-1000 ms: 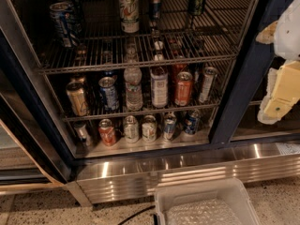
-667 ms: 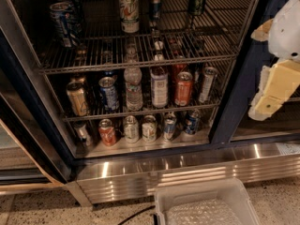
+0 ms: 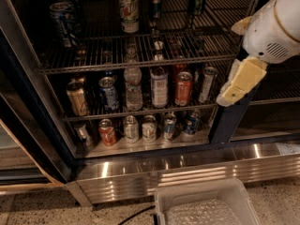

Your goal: Pick green can from top shelf of fridge

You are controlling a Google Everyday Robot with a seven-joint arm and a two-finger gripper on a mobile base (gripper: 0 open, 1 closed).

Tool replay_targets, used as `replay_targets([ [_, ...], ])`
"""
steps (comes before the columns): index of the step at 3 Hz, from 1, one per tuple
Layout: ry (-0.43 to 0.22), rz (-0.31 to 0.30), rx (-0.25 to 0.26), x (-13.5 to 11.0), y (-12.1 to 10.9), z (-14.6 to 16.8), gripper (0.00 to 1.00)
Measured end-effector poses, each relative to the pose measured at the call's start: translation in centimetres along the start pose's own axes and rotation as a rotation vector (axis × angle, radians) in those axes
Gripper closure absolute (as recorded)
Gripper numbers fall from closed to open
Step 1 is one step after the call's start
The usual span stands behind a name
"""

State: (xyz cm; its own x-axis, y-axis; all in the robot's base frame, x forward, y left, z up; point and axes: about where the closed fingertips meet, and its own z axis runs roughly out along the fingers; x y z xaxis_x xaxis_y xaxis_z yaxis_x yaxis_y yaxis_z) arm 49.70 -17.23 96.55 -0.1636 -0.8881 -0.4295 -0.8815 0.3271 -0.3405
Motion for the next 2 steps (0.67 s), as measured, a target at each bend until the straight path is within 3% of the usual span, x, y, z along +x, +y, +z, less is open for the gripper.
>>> replay_targets([
  [1,-0.055,0.021,0.019,-0.77,-1.81,3.1,0.0],
  [2,-0.064,0.024,0.026,-0.87,-2.17,3.51,0.0],
])
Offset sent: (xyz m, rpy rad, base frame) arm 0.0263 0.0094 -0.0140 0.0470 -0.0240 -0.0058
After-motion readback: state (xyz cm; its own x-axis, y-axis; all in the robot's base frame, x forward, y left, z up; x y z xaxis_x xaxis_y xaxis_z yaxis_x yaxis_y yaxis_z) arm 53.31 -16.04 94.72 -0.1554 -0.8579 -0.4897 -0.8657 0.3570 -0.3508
